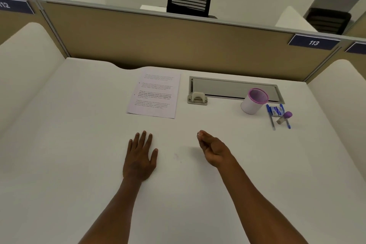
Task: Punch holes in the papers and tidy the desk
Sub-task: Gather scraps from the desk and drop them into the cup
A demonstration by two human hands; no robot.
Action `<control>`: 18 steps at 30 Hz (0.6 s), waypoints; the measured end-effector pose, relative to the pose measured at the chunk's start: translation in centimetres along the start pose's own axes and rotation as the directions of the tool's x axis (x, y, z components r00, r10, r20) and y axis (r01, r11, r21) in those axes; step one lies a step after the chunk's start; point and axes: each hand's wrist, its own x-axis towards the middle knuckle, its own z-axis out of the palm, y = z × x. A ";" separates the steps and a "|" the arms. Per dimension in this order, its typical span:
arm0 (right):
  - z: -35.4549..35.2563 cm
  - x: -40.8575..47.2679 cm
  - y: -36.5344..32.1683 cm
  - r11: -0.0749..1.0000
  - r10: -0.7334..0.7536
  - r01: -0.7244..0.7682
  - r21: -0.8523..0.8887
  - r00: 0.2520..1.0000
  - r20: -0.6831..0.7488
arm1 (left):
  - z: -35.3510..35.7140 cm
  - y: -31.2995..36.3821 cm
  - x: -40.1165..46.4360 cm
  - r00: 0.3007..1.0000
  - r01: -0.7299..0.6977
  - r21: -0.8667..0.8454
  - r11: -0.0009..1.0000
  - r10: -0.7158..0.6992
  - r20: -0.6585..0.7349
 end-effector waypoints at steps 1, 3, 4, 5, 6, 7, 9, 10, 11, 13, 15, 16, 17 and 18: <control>-0.3 -0.2 -1.6 0.998 -0.012 0.011 0.056 1.000 0.019 | 0.1 -0.1 0.0 1.000 -0.003 0.003 1.000 0.003 -0.002; -0.8 -0.7 -5.5 0.990 -0.067 0.060 0.124 0.997 0.047 | 0.3 -0.2 0.1 1.000 -0.007 -0.001 1.000 0.007 -0.007; -1.1 -0.8 -7.7 0.985 -0.107 0.099 0.141 0.993 0.050 | 0.4 -0.2 0.1 1.000 -0.007 0.002 1.000 0.007 -0.010; -1.3 -0.9 -10.0 0.978 -0.153 0.144 0.153 0.987 0.048 | 0.4 -0.2 0.1 1.000 -0.006 0.008 1.000 0.006 -0.013; -1.4 -1.0 -12.4 0.968 -0.203 0.195 0.159 0.978 0.041 | 0.4 -0.2 0.0 1.000 -0.004 0.012 1.000 0.004 -0.016; -1.6 -1.0 -14.7 0.957 -0.254 0.248 0.150 0.967 0.022 | 0.4 -0.1 0.0 1.000 -0.001 0.013 1.000 0.001 -0.018; -1.5 -0.7 -18.9 0.931 -0.358 0.361 0.062 0.932 -0.049 | 0.2 0.0 0.0 1.000 0.004 0.005 1.000 -0.004 -0.015; -1.3 -0.4 -20.7 0.912 -0.410 0.411 -0.008 0.908 -0.082 | 0.1 0.1 0.0 1.000 0.006 0.002 1.000 -0.006 -0.012; -1.1 0.1 -22.4 0.888 -0.459 0.451 -0.090 0.881 -0.112 | 0.1 0.2 0.0 1.000 0.007 -0.001 1.000 -0.007 -0.011; -0.9 1.3 -25.1 0.820 -0.544 0.486 -0.303 0.826 -0.148 | 0.0 0.3 0.0 1.000 0.010 -0.004 1.000 -0.010 -0.016; -1.2 2.8 -27.0 0.610 -0.637 0.363 -0.704 0.753 -0.164 | 0.0 0.2 0.0 1.000 0.009 -0.009 1.000 -0.010 -0.024; -1.5 3.6 -27.5 0.450 -0.690 0.246 -0.859 0.706 -0.160 | 0.0 0.2 0.0 1.000 0.009 -0.012 1.000 -0.010 -0.024; -1.7 4.2 -27.8 0.317 -0.744 0.159 -0.935 0.653 -0.141 | 0.1 0.2 -0.1 1.000 0.011 -0.012 1.000 -0.011 -0.024; -1.9 4.8 -27.8 0.207 -0.780 0.124 -0.970 0.619 -0.088 | 0.1 0.1 0.0 1.000 0.013 -0.010 1.000 -0.013 -0.024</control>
